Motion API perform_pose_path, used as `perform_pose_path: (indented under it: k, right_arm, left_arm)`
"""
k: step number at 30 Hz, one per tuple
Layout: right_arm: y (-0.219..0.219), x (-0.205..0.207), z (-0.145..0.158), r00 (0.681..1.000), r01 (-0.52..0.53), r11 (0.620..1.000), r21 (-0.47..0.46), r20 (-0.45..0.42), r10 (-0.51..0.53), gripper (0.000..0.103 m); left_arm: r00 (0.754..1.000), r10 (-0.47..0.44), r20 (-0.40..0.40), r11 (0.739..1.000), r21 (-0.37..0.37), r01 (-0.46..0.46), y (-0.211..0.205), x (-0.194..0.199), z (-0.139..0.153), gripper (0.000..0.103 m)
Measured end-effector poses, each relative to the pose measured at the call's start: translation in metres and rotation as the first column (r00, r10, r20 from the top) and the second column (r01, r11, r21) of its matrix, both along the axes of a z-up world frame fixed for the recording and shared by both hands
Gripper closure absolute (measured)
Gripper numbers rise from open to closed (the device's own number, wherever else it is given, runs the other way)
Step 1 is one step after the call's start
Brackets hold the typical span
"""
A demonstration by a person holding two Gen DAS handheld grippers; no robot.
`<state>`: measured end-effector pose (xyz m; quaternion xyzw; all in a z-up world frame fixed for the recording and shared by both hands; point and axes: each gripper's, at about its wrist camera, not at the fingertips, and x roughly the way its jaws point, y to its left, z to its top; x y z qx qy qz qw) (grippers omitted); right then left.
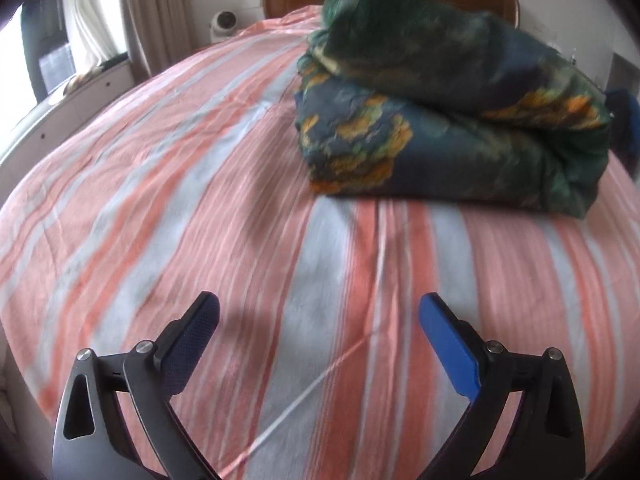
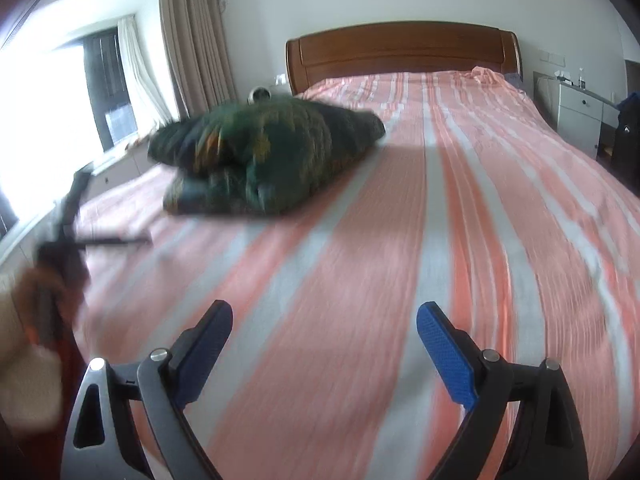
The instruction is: Fold large clothes
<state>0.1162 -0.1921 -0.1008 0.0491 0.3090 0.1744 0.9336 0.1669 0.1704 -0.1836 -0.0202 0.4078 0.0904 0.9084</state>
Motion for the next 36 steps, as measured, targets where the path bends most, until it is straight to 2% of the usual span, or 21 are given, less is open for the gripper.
perform_pose_path:
  k: [3, 7, 9, 11, 13, 15, 17, 18, 19, 21, 23, 26, 29, 30, 33, 36]
  right_arm:
    - [0.019, 0.042, 0.047, 0.998, -0.034, 0.999, 0.038, 0.058, 0.032, 0.01]
    - [0.066, 0.123, 0.121, 0.985, -0.053, 0.996, 0.077, 0.167, 0.04, 0.008]
    - [0.1, 0.171, 0.142, 0.984, -0.083, 0.993, 0.084, 0.166, 0.068, 0.006]
    - [0.139, 0.216, 0.143, 0.987, -0.084, 0.995, 0.045, 0.142, 0.077, 0.006]
    - [0.177, 0.25, 0.129, 0.99, -0.088, 0.996, -0.03, 0.11, 0.091, 0.006]
    - [0.216, 0.274, 0.098, 0.991, -0.123, 0.985, -0.124, 0.041, 0.129, 0.006]
    - [0.255, 0.279, 0.052, 0.977, -0.213, 0.949, -0.232, -0.045, 0.208, 0.003]
    - [0.271, 0.274, 0.027, 0.975, -0.221, 0.927, -0.302, -0.05, 0.216, 0.001]
    - [0.277, 0.266, 0.014, 0.976, -0.21, 0.922, -0.324, -0.016, 0.217, 0.001]
    - [0.275, 0.252, 0.003, 0.979, -0.165, 0.935, -0.314, 0.067, 0.195, 0.001]
    - [0.269, 0.249, -0.002, 0.978, -0.157, 0.945, -0.286, 0.085, 0.188, 0.001]
    - [0.265, 0.258, 0.011, 0.98, -0.187, 0.945, -0.269, 0.01, 0.196, 0.001]
    - [0.257, 0.265, 0.046, 0.974, -0.226, 0.943, -0.243, -0.077, 0.214, 0.002]
    - [0.251, 0.268, 0.067, 0.971, -0.238, 0.95, -0.201, -0.086, 0.225, 0.002]
    - [0.24, 0.278, 0.114, 0.983, -0.184, 0.974, -0.133, -0.002, 0.186, 0.002]
    - [0.251, 0.305, 0.133, 0.991, -0.114, 0.982, -0.151, 0.05, 0.123, 0.002]
  left_arm:
    - [0.998, 0.029, 0.06, 0.999, -0.027, -0.027, 0.006, -0.008, -0.01, 0.0]
    - [0.998, 0.006, 0.062, 0.999, -0.033, -0.004, 0.007, -0.011, -0.005, 0.001]
    - [0.998, 0.006, 0.063, 0.999, -0.045, -0.003, 0.009, -0.013, -0.007, 0.001]
    - [0.998, 0.003, 0.061, 0.999, -0.036, 0.0, 0.007, -0.012, -0.007, 0.001]
    - [0.998, -0.006, 0.059, 1.0, -0.025, 0.007, 0.006, -0.011, -0.007, 0.001]
    - [0.998, -0.011, 0.056, 1.0, -0.028, 0.012, 0.006, -0.014, -0.007, 0.001]
    - [0.998, -0.016, 0.055, 0.999, -0.034, 0.018, 0.006, -0.015, -0.006, 0.001]
    - [0.998, -0.019, 0.054, 0.999, -0.039, 0.021, 0.007, -0.014, -0.007, 0.001]
    - [0.998, -0.022, 0.052, 0.999, -0.042, 0.024, 0.007, -0.014, -0.007, 0.0]
    - [0.998, -0.028, 0.049, 0.999, -0.043, 0.03, 0.007, -0.012, -0.008, 0.0]
    - [0.998, -0.033, 0.048, 0.999, -0.042, 0.035, 0.007, -0.012, -0.008, 0.0]
    - [0.998, -0.041, 0.045, 0.998, -0.046, 0.043, 0.007, -0.012, -0.007, 0.0]
    - [0.998, -0.056, 0.038, 0.997, -0.056, 0.058, 0.008, -0.013, -0.006, 0.0]
    - [0.998, -0.059, 0.036, 0.996, -0.059, 0.061, 0.009, -0.013, -0.006, 0.0]
    - [0.997, -0.065, 0.032, 0.996, -0.06, 0.067, 0.009, -0.013, -0.006, 0.0]
    - [0.997, -0.071, 0.028, 0.996, -0.058, 0.073, 0.009, -0.013, -0.006, 0.0]
